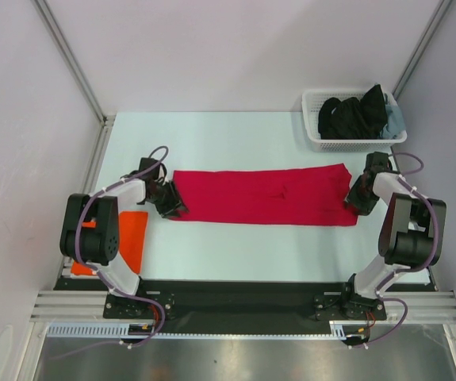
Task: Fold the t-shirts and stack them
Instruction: Fold the tshirt
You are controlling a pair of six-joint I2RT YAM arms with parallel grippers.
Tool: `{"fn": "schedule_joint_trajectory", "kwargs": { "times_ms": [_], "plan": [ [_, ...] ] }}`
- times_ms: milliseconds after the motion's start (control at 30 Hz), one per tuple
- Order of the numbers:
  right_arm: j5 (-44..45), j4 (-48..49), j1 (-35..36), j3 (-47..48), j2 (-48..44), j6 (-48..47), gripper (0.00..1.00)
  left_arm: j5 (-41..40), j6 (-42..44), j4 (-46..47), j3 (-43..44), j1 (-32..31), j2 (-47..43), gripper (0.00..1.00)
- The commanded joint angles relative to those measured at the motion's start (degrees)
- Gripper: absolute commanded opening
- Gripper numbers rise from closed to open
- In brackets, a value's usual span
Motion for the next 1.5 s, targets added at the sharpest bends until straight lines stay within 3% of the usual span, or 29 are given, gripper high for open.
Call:
{"fn": "schedule_joint_trajectory", "kwargs": {
  "times_ms": [0,167,267,433,567,633,867,967,1067,1467],
  "plan": [
    [7.53,-1.2,1.81,4.04,-2.94,-3.56,0.48,-1.5,-0.63,-6.31,-8.18,-0.24,0.1,0.44],
    [7.54,-6.64,6.9,8.87,-7.17,-4.36,0.55,-0.44,-2.04,-6.83,-13.1,-0.42,-8.76,0.45],
    [5.0,-6.66,12.7,11.25,-8.67,-2.08,0.56,-2.72,-1.34,-10.6,-11.54,-1.21,-14.65,0.45],
    [2.18,-1.83,32.08,13.88,-4.99,7.58,0.55,-9.66,-0.55,-18.16,-3.37,-2.09,-29.43,0.51],
    [1.03,3.26,44.33,20.11,4.92,14.62,0.54,-15.71,2.17,-23.52,6.38,-2.26,-31.38,0.52],
    [2.61,1.09,49.5,27.29,9.94,16.73,0.54,-17.05,3.05,-23.01,7.36,-2.26,-32.43,0.53],
    [6.21,-8.49,60.41,48.75,28.49,17.27,0.56,-20.48,8.24,-22.48,12.1,-0.87,-30.51,0.56],
    [6.22,-9.11,63.24,50.8,31.75,16.56,0.56,-19.52,8.59,-21.96,13.78,1.07,-29.28,0.57],
    [6.48,-10.0,65.18,49.32,32.9,17.09,0.56,-16.44,8.86,-22.13,15.53,3.36,-26.82,0.56],
    [9.47,-7.98,71.94,26.65,25.88,16.73,0.55,-8.7,7.89,-18.79,14.58,3.36,-23.21,0.55]
  ]
}}
